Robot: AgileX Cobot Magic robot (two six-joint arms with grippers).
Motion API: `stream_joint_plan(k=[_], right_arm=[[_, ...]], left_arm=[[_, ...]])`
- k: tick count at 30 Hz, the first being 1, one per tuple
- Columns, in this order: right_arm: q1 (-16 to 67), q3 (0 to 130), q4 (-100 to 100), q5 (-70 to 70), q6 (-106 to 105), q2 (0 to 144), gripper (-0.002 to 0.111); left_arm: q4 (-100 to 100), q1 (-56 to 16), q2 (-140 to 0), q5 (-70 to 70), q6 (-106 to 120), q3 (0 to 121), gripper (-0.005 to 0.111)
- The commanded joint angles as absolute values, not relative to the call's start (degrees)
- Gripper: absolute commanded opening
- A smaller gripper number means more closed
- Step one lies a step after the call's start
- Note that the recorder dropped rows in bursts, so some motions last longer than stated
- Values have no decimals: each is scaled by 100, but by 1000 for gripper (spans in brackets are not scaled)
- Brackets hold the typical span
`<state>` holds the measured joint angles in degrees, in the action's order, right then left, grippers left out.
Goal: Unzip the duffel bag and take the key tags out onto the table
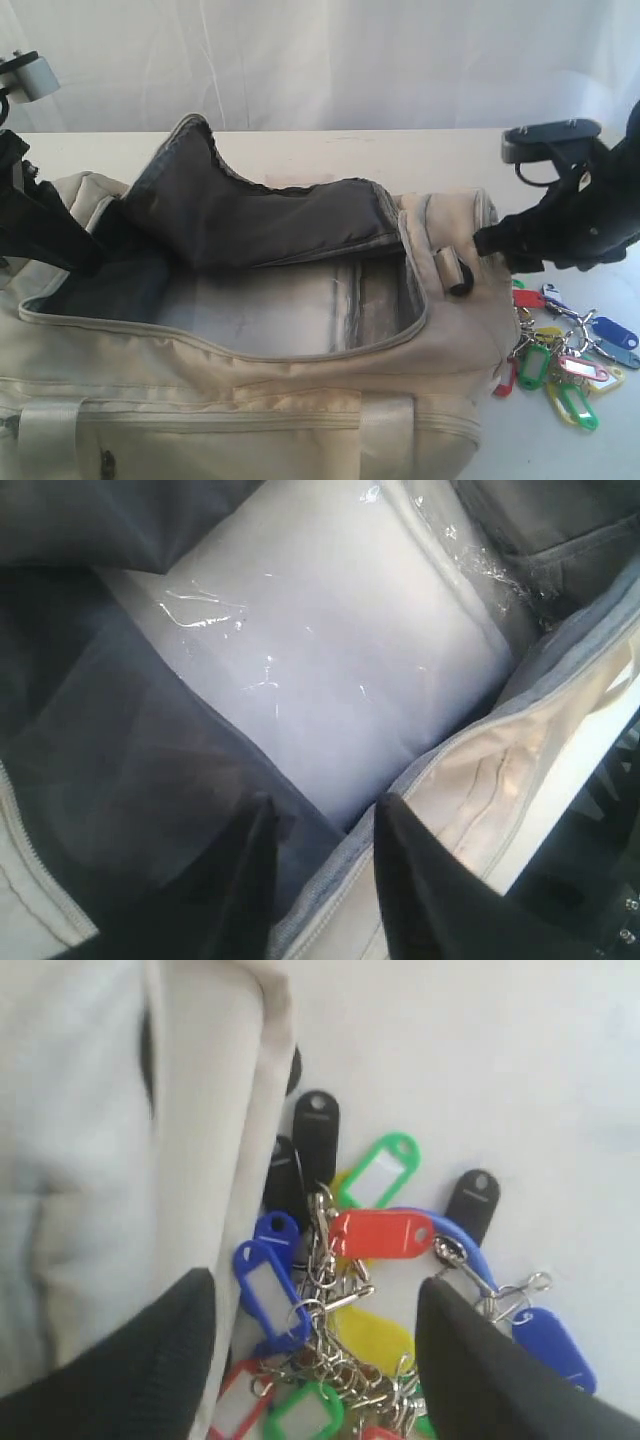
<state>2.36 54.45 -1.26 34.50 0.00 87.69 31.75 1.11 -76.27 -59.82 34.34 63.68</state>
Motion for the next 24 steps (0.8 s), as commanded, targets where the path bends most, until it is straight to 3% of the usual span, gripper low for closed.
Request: stream_joint_plan(k=[1,6,8,13,16,18,24], right_arm=[[221,5562,-81,3820,77,7952,56],[221,5562,0,3985,120,7054,55],[221,5562,0,4060,120,6718,49],[221,5476,146,4268,120,5954,20],[221,5331,290,4279,120,5486,0],[221,5238,383,4298,120,5158,0],[221,5014,511,4112,132,4562,0]], left_arm=[[3252,98,-7595,-6040,3428,6342,39],[3267,98,-7595,-5948,3439,6342,39],[3378,98,-7595,-5939,3489,6342,39],[3510,98,-7391,-5698,3752,6342,34],[3556,98,-6957,-5232,3912,6257,16],[3550,98,-6485,-4696,3967,6052,0],[3424,98,-5098,-3239,3716,5382,0]])
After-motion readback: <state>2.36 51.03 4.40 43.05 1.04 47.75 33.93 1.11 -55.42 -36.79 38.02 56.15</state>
